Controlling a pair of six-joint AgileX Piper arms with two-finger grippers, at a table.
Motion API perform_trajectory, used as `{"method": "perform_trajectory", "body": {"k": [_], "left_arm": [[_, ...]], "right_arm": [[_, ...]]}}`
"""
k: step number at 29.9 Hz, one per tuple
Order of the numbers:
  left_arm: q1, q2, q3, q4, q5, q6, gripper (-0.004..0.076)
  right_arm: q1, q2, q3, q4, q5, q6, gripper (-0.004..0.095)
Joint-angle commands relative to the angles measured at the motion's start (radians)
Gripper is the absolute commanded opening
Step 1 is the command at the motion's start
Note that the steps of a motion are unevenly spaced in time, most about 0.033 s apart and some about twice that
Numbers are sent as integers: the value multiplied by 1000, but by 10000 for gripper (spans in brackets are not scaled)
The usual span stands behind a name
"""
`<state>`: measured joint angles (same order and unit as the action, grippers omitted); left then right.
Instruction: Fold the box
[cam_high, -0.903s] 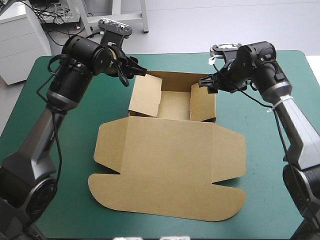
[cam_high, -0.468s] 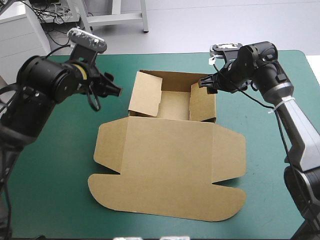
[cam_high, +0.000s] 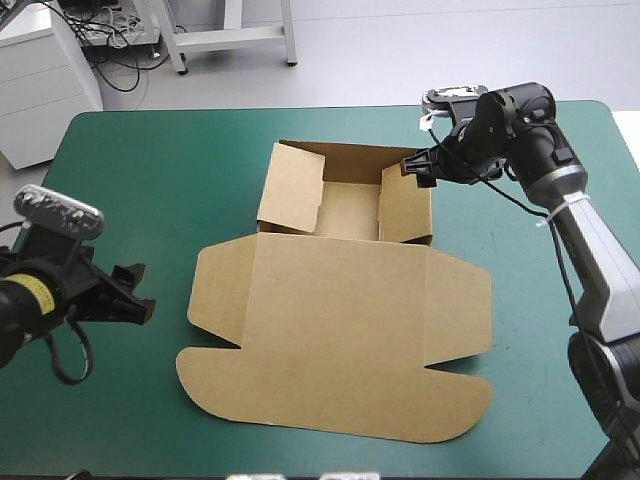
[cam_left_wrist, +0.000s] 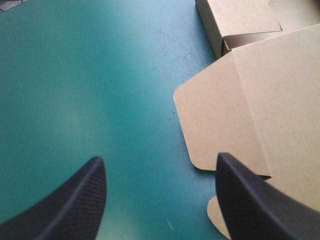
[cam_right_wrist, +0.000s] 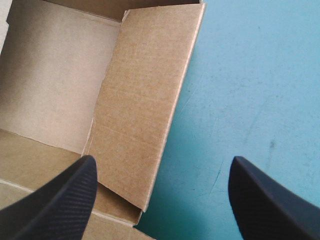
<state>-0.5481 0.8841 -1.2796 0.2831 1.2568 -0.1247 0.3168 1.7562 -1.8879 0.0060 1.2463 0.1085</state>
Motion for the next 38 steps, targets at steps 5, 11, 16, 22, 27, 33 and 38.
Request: {"method": "perform_trajectory", "body": {"k": [5,11,16,22,27,33,38], "left_arm": [[-5,-158,48,1,-24,-14,452],[-5,-228,87,-40,39,-14,452],[-5,-273,107,-40,39,-14,452],[-5,-289,125,-47,39,-12,452],[-5,-289,125,-51,34,36,452],[-5,-289,127,-49,-7,136,452],[-5,-288,183,-43,-28,157,452]], "right_arm": [[-4,-6,-25,6,0,4,685],[-4,58,-25,-6,0,32,684],[-4,108,-25,9,0,39,684],[-4,170,-25,30,-2,45,684],[-4,209,-25,44,-29,45,599],[-4,239,-25,51,-56,40,242],[-4,264,-25,51,-38,28,-18]]}}
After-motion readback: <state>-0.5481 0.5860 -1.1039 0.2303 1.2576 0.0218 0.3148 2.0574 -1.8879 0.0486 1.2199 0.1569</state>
